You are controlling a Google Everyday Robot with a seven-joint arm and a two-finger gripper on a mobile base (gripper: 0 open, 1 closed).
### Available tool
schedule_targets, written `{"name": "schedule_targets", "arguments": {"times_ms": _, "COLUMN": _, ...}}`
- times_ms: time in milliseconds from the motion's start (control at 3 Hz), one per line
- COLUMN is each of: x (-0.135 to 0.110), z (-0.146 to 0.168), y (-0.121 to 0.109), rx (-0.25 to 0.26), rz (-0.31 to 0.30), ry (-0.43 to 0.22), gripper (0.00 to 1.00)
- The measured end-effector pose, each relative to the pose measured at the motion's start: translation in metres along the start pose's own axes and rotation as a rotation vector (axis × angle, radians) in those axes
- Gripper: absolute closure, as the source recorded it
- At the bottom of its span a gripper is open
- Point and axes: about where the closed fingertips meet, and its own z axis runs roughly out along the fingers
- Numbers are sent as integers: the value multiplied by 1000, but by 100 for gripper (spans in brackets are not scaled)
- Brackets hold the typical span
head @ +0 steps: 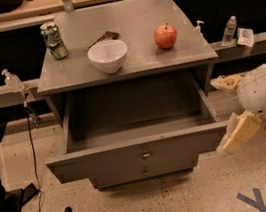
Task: Close top drawer
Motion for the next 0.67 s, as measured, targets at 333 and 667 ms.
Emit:
{"name": "schedule_targets", "arguments": {"times_ms": 333, "x": 15, "z": 36, "y": 10, "rx": -29, "rz": -35, "ry": -127, "gripper": 0}}
{"name": "schedule_targets", "arguments": {"times_ms": 667, "x": 29, "z": 63, "y": 20, "rx": -40, "rz": -65, "ry": -176, "gripper": 18}}
